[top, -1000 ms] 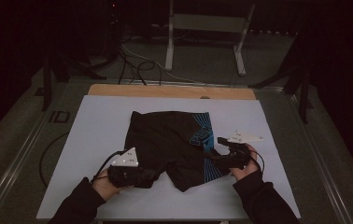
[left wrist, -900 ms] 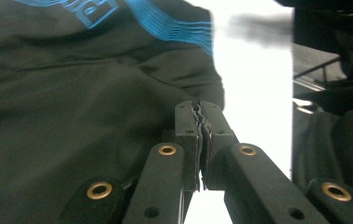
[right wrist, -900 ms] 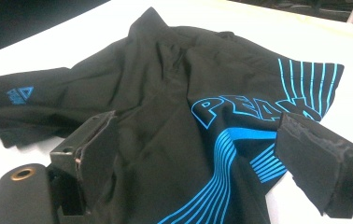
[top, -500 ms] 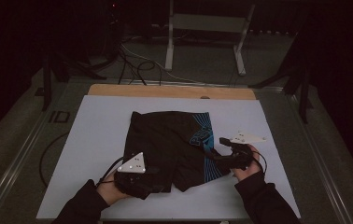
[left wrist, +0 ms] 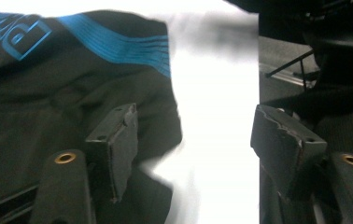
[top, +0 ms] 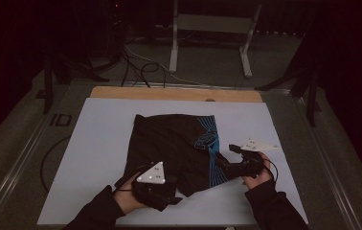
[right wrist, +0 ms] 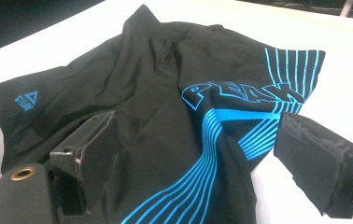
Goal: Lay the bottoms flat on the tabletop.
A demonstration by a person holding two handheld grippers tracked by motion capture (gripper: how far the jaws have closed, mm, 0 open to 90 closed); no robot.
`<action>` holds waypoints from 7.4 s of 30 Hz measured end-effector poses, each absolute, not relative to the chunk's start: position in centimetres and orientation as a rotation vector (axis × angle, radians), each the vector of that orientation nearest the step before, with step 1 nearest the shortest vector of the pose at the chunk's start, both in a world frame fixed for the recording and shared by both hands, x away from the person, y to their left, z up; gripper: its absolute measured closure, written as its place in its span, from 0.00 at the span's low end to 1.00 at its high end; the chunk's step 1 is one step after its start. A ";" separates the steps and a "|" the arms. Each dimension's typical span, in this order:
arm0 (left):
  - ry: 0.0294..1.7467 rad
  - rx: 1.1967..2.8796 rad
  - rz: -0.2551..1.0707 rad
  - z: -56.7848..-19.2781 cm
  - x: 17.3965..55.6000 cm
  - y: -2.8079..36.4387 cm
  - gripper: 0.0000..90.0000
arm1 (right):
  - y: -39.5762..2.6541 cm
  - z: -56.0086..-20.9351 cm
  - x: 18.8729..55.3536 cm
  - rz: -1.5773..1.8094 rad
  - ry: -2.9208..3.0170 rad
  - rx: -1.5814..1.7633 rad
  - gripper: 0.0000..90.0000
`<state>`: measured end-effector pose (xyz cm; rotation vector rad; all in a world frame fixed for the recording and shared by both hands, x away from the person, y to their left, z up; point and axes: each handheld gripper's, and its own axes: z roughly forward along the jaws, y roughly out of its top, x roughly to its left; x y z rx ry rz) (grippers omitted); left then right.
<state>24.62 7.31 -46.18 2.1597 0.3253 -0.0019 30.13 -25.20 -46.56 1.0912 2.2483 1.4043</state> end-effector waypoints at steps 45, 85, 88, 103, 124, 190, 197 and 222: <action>0.455 2.153 0.237 -43.7 27.2 3.8 0.91 | -24.9 -47.9 27.0 1.334 2.439 0.996 0.11; 0.373 2.217 0.009 -47.8 24.5 7.5 0.38 | -27.2 -46.1 23.6 1.347 2.284 1.015 0.32; 0.392 2.204 -0.011 -47.4 24.8 8.4 0.17 | -27.3 -46.1 24.0 1.373 2.264 1.035 0.19; 0.322 2.283 -0.004 -49.4 23.9 11.2 0.48 | -27.1 -46.6 24.8 1.414 2.293 1.050 0.16; 0.320 2.428 0.139 -49.5 25.1 9.6 0.97 | -26.9 -46.8 24.8 1.387 2.319 1.050 0.16; 0.548 2.370 -0.024 -48.2 22.9 20.2 0.93 | -26.7 -47.0 24.9 1.397 2.339 1.053 0.16; 0.666 2.358 -0.099 -49.4 22.7 21.2 0.93 | -26.7 -47.0 24.9 1.390 2.336 1.056 0.16; 0.863 2.190 0.053 -47.7 27.6 21.6 0.05 | -26.8 -46.5 28.4 1.393 2.284 0.991 0.17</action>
